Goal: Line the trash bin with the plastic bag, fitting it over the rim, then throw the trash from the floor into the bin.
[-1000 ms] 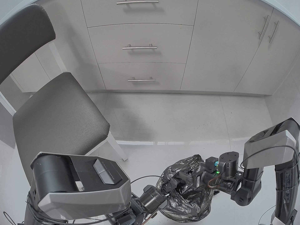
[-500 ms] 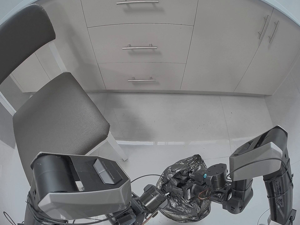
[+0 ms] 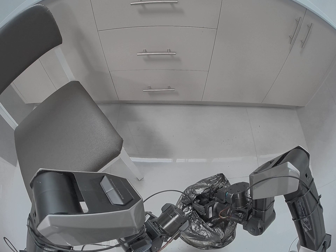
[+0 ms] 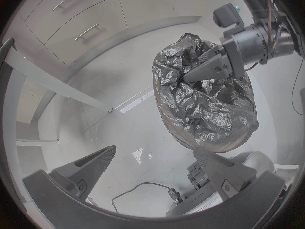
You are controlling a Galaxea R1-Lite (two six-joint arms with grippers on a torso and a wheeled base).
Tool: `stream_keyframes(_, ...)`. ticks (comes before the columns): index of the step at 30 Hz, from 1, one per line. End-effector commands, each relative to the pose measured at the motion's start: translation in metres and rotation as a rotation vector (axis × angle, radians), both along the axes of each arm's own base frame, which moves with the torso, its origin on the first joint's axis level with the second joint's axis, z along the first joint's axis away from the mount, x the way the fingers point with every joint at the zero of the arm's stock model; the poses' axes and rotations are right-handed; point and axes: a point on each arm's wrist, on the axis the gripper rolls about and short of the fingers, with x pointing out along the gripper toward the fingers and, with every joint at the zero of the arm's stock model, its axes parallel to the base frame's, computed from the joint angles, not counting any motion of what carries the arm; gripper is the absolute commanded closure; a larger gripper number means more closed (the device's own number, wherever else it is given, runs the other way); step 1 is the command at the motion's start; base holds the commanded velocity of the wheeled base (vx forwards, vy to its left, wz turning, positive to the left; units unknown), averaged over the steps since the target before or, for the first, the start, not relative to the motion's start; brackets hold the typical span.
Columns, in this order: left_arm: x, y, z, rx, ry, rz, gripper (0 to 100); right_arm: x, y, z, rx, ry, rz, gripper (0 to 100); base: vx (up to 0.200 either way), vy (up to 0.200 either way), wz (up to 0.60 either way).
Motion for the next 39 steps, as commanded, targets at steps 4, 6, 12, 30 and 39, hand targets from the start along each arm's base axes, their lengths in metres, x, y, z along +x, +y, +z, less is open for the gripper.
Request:
stream_keyframes(4, 0.000, -0.001, 0.004, -0.012, -0.008, 0.001, 0, 0.011, 0.005, -0.002, 0.028, -0.039, 0.002, 0, 0.000, 0.000, 0.00)
stream_keyframes(6, 0.000, -0.001, 0.004, -0.012, -0.008, 0.001, 0, 0.014, 0.007, 0.000, 0.038, -0.046, 0.011, 0, 0.000, 0.000, 0.00)
stream_keyframes(12, 0.000, 0.000, 0.005, -0.024, 0.008, -0.009, 0, 0.016, 0.003, 0.001, 0.076, 0.034, 0.030, 0, 0.000, 0.000, 0.00)
stream_keyframes(30, -0.001, -0.001, 0.014, -0.068, 0.010, 0.002, 0, 0.008, -0.006, 0.022, 0.133, 0.113, 0.017, 0, 0.000, 0.000, 0.00)
stream_keyframes(39, -0.007, 0.000, 0.067, -0.342, 0.089, 0.020, 0, -0.066, -0.005, 0.077, 0.244, 0.131, 0.102, 0, 0.000, 0.000, 0.00)
